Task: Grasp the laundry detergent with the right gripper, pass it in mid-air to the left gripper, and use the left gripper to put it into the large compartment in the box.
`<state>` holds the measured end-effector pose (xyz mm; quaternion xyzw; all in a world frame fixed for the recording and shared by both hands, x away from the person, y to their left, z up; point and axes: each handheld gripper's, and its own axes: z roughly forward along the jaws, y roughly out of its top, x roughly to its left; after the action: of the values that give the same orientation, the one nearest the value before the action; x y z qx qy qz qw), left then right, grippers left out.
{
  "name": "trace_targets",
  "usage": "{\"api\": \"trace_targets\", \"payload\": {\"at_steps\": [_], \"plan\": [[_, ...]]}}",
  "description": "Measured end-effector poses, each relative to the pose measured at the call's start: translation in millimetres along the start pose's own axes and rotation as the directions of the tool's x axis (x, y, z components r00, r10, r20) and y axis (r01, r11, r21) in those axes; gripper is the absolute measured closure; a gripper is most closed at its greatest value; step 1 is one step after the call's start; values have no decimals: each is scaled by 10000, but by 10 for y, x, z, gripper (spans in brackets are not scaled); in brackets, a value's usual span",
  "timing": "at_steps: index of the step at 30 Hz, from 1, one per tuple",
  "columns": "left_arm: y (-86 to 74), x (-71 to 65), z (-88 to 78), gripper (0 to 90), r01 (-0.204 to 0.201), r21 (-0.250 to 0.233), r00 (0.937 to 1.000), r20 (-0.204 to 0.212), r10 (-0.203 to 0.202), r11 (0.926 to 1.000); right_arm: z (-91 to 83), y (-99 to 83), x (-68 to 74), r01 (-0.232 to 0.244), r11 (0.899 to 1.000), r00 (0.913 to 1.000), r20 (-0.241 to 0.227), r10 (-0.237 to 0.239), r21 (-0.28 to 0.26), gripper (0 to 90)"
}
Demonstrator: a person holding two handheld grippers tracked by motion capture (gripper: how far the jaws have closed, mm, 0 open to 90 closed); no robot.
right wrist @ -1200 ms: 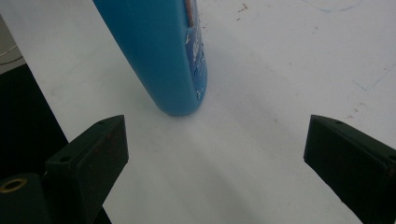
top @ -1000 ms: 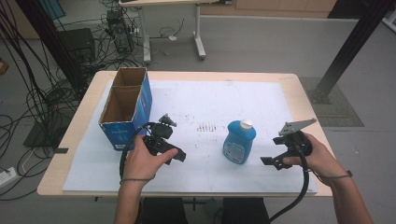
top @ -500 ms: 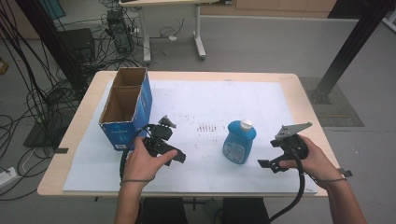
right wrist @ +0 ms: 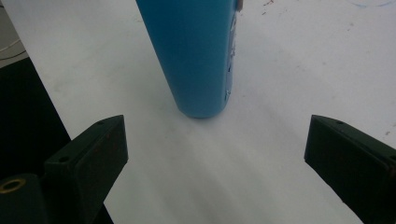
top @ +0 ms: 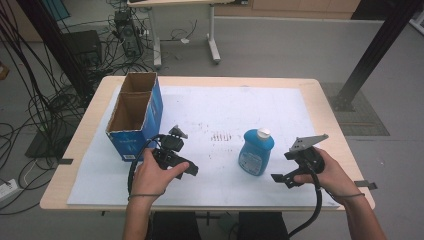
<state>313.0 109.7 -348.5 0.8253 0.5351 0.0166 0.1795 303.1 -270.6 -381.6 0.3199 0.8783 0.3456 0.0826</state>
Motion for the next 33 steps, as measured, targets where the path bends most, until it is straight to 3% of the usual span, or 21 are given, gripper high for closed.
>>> {"api": "trace_targets", "payload": {"at_steps": [33], "plan": [[-32, 18, 17, 76, 129, -25, 9999, 78, -129, 9999, 216, -129, 9, -99, 9990, 9999, 120, 105, -446, 56]]}}
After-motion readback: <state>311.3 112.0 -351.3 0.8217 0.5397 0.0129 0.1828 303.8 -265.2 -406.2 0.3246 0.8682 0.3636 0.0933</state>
